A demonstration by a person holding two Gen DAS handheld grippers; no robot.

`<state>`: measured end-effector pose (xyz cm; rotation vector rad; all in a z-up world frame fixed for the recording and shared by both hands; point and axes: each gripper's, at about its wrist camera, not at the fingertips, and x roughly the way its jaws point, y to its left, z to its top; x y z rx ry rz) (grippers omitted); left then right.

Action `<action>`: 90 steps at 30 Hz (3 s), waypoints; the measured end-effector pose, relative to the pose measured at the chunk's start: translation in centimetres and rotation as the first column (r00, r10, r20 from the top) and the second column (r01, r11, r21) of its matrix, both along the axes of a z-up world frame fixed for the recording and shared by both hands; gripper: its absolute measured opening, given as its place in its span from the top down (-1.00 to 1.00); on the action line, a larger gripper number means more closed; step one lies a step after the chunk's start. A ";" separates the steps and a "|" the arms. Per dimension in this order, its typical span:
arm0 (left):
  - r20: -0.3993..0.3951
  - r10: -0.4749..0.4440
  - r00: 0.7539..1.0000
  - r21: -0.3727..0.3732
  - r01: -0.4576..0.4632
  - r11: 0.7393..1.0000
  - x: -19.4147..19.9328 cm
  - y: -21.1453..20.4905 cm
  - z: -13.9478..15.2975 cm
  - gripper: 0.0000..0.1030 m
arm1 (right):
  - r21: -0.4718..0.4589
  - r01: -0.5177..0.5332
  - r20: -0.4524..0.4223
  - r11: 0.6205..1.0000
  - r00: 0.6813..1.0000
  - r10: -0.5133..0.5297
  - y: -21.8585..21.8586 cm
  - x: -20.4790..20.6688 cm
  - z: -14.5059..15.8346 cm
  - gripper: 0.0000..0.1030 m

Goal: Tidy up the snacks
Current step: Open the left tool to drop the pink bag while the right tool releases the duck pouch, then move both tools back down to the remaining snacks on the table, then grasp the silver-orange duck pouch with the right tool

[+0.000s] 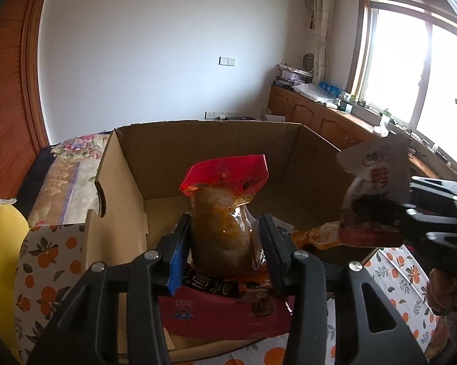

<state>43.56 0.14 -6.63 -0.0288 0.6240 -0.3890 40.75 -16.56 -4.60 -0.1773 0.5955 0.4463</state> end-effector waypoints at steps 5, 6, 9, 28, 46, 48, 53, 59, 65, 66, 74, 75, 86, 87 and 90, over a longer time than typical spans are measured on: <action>-0.011 -0.002 1.000 0.003 0.002 1.000 0.3 0.0 -0.4 0.08 | 0.002 -0.009 -0.017 1.000 1.000 0.009 1.1 1.2 -0.5 0.66; -0.009 -0.001 1.000 0.005 0.001 1.000 0.3 0.1 -0.4 0.07 | 0.005 -0.011 -0.026 1.000 1.000 0.011 1.4 1.5 -0.6 0.66; 0.006 -0.009 1.000 0.011 0.009 1.000 0.2 0.1 -0.5 0.07 | -0.002 -0.017 -0.046 1.000 0.999 0.017 2.0 2.3 -1.1 0.66; 0.046 0.035 0.998 0.071 -0.038 0.997 -3.6 2.2 1.8 0.01 | -0.006 -0.009 -0.120 1.000 0.993 0.008 2.6 3.2 -2.7 0.62; 0.007 0.093 0.996 0.102 -0.093 0.990 -11.6 4.4 1.0 0.00 | 0.065 -0.002 -0.036 0.998 0.999 0.005 0.8 -5.2 1.5 0.47; 0.001 0.092 0.996 0.105 -0.091 0.990 -12.6 4.2 0.5 -0.01 | 0.070 0.004 -0.035 0.998 0.999 -0.001 0.0 -6.9 1.4 0.43; -0.014 0.089 0.996 0.110 -0.087 0.990 -14.3 3.7 -0.6 -0.01 | 0.093 0.021 -0.072 0.995 0.997 -0.014 -1.6 -10.0 -0.1 0.29; -0.033 0.089 0.996 0.124 -0.084 0.989 -16.2 3.4 -2.2 -0.02 | 0.087 0.045 -0.129 0.995 0.991 -0.034 -2.9 -12.7 -2.9 0.17; -0.086 0.085 0.993 0.122 -0.074 0.990 -17.2 3.5 -4.6 -0.02 | 0.076 0.065 -0.206 0.995 0.977 -0.048 -3.6 -14.4 -6.4 0.02; -0.088 0.086 0.992 0.126 -0.074 0.989 -17.5 3.4 -4.9 -0.02 | 0.076 0.068 -0.213 0.995 0.976 -0.051 -3.7 -14.6 -6.8 0.02; -0.116 0.087 0.989 0.111 -0.074 0.991 -19.1 3.2 -6.5 -0.02 | 0.104 0.097 -0.280 0.990 0.958 -0.064 -4.3 -15.5 -9.5 0.02; -0.125 0.088 0.988 0.105 -0.075 0.992 -19.3 3.3 -6.8 -0.02 | 0.111 0.099 -0.289 0.989 0.955 -0.063 -4.4 -15.5 -9.8 0.02; -0.168 0.078 0.983 0.089 -0.063 0.994 -20.9 2.1 -8.7 -0.02 | 0.135 0.139 -0.320 0.981 0.943 -0.090 -4.2 -13.5 -11.7 0.02; -0.171 0.075 0.982 0.088 -0.060 0.994 -20.9 1.9 -8.8 -0.02 | 0.141 0.145 -0.321 0.979 0.942 -0.093 -4.2 -12.9 -11.8 0.01; -0.178 0.069 0.982 0.095 -0.053 0.994 -21.0 1.2 -8.8 -0.02 | 0.147 0.147 -0.331 0.978 0.939 -0.091 -4.1 -11.7 -12.0 0.00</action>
